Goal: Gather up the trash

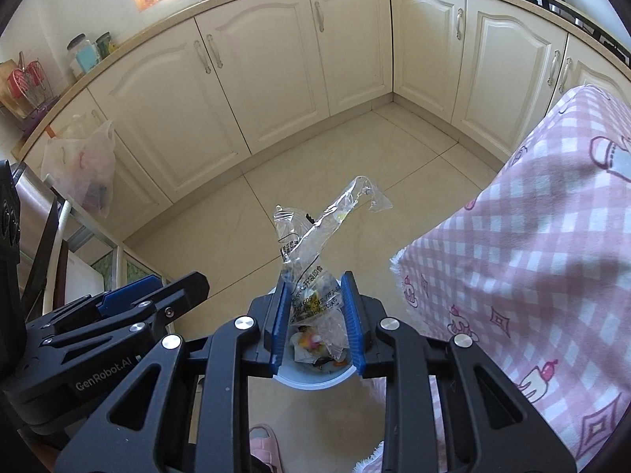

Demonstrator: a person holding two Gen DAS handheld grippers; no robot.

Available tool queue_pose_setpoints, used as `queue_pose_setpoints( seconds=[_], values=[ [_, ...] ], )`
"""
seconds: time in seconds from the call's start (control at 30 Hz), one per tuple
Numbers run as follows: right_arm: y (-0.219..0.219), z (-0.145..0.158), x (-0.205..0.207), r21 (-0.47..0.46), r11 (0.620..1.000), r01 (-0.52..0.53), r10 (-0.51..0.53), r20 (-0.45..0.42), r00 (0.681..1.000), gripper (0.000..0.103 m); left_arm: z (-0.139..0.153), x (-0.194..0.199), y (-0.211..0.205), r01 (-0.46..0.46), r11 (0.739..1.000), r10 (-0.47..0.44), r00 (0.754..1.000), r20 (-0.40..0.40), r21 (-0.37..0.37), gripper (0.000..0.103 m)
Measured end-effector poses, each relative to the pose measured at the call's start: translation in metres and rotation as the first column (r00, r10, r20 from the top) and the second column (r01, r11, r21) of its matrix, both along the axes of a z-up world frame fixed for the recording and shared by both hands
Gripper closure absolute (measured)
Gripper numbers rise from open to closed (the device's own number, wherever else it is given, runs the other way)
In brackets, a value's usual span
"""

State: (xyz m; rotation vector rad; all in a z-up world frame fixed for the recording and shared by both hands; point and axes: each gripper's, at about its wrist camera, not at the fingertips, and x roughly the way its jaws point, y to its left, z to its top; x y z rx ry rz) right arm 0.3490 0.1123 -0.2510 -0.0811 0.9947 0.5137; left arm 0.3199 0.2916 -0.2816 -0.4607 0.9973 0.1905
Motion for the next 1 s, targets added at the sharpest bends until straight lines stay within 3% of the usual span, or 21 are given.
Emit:
queue_pose_setpoints(
  seconds=[0.5,0.53,0.6,0.8,1.0],
  values=[
    [0.019,0.008,-0.002,0.05,0.998,-0.033,0.032,0.01,0.999,0.074,0.013,-0.02,0.025,-0.057,0.998,0.057,0.998,0.031,-0.005,0.045],
    [0.02,0.01,-0.002,0.055,0.998,-0.032,0.031,0.017,0.999,0.068,0.016,-0.021,0.026,-0.057,0.998,0.057,0.998,0.038,-0.004,0.045],
    [0.02,0.016,-0.002,0.052,0.998,-0.022,0.021,0.037,0.999,0.063,0.024,-0.023,0.025,-0.059,0.998,0.059,0.997,0.05,0.0,0.045],
    [0.004,0.038,-0.012,0.04,0.999,-0.011,0.007,0.097,0.995,0.062,0.053,-0.028,0.012,-0.035,0.999,0.033,0.994,0.1,0.024,0.045],
    [-0.037,0.076,-0.038,0.017,0.999,0.042,-0.045,0.191,0.981,0.058,0.093,-0.04,-0.026,0.033,0.998,-0.042,0.985,0.167,0.056,0.042]
  ],
)
